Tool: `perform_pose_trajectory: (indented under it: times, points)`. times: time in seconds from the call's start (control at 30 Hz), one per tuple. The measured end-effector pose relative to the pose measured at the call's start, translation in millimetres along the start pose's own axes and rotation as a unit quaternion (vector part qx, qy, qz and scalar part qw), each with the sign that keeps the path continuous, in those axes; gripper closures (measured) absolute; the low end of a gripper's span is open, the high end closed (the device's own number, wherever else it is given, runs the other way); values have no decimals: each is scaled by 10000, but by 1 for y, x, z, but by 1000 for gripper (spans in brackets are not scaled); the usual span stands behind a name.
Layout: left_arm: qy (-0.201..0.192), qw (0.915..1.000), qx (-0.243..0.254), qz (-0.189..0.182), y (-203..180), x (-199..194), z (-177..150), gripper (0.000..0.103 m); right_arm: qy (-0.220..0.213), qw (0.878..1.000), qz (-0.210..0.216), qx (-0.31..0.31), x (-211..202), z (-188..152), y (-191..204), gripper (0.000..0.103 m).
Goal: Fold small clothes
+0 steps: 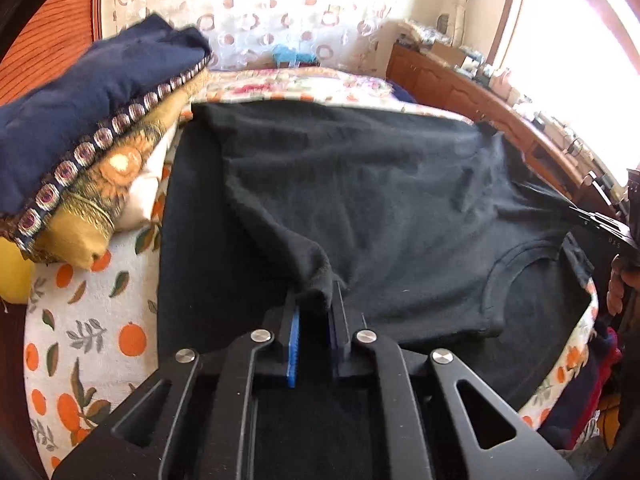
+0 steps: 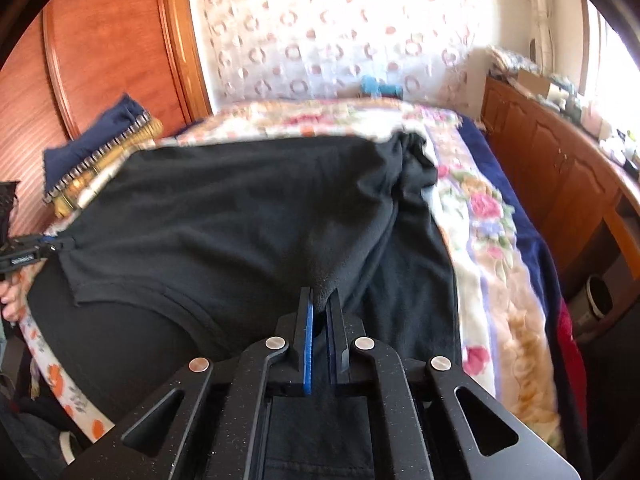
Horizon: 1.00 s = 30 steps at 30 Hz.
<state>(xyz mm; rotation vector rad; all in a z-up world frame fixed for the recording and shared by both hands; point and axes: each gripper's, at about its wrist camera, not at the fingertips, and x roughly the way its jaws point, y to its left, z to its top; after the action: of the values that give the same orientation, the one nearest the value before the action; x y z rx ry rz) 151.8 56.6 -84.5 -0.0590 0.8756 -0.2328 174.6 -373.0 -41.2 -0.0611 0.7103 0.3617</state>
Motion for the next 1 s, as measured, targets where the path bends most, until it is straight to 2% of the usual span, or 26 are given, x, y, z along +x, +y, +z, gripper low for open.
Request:
perform_pose_trajectory:
  times: [0.27, 0.4, 0.53, 0.67, 0.83, 1.0]
  points:
    - [-561, 9982, 84, -217, -5, -53, 9, 93, -542, 9982, 173, -196, -55, 10, 9, 99]
    - [-716, 9969, 131, -292, -8, -75, 3, 93, -577, 9976, 212, -307, -77, 0, 12, 99]
    - [-649, 9972, 210, -309, -8, -81, -14, 93, -485, 9976, 242, -427, -91, -16, 16, 99]
    - [-364, 9988, 81, -321, -1, -64, -36, 93, -145, 9989, 281, -356, -79, -35, 13, 99]
    - [-3, 9998, 13, -177, 0, -36, -51, 93, 397, 9989, 257, -76, -37, -60, 0, 99]
    - [1, 9999, 77, -146, -3, -37, -52, 92, 460, 9987, 196, -60, -26, -59, 1, 99]
